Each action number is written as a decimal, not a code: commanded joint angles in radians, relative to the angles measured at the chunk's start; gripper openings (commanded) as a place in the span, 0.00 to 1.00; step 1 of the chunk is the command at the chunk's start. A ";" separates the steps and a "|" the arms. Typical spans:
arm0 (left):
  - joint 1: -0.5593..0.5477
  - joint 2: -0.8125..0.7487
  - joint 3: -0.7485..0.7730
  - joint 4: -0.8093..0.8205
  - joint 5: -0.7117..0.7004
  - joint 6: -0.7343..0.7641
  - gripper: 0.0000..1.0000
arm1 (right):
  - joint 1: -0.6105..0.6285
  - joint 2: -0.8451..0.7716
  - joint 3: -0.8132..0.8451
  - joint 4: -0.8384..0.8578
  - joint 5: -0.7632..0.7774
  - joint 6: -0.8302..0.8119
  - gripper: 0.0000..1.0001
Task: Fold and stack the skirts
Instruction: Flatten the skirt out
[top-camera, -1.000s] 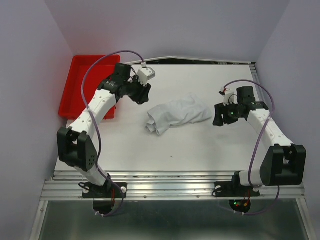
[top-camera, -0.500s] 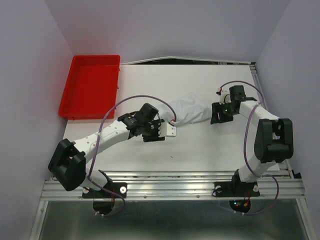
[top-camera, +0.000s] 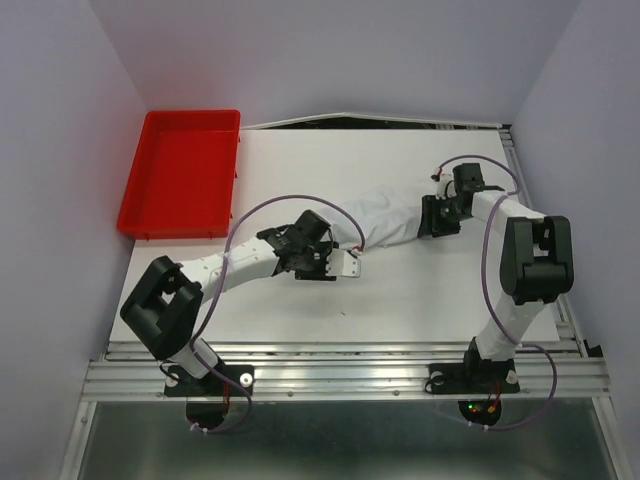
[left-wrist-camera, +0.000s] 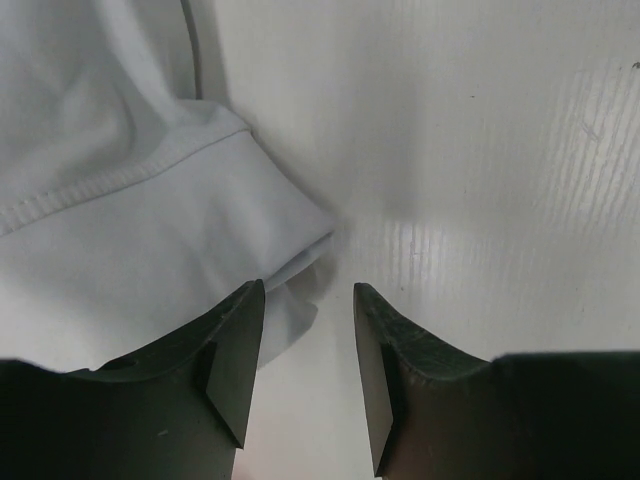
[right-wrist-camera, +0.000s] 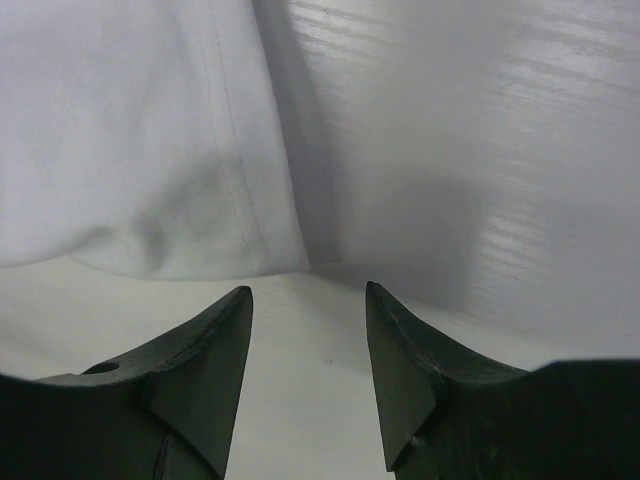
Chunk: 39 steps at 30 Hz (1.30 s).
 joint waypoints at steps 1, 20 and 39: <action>-0.042 -0.021 -0.003 0.040 -0.004 0.069 0.52 | 0.002 0.030 0.056 0.046 0.006 0.014 0.54; -0.124 -0.180 -0.440 0.522 -0.247 0.623 0.60 | 0.002 0.030 0.081 0.020 -0.006 -0.015 0.55; -0.125 0.031 -0.489 0.938 -0.268 0.732 0.48 | -0.009 -0.100 0.027 0.035 0.004 -0.213 0.80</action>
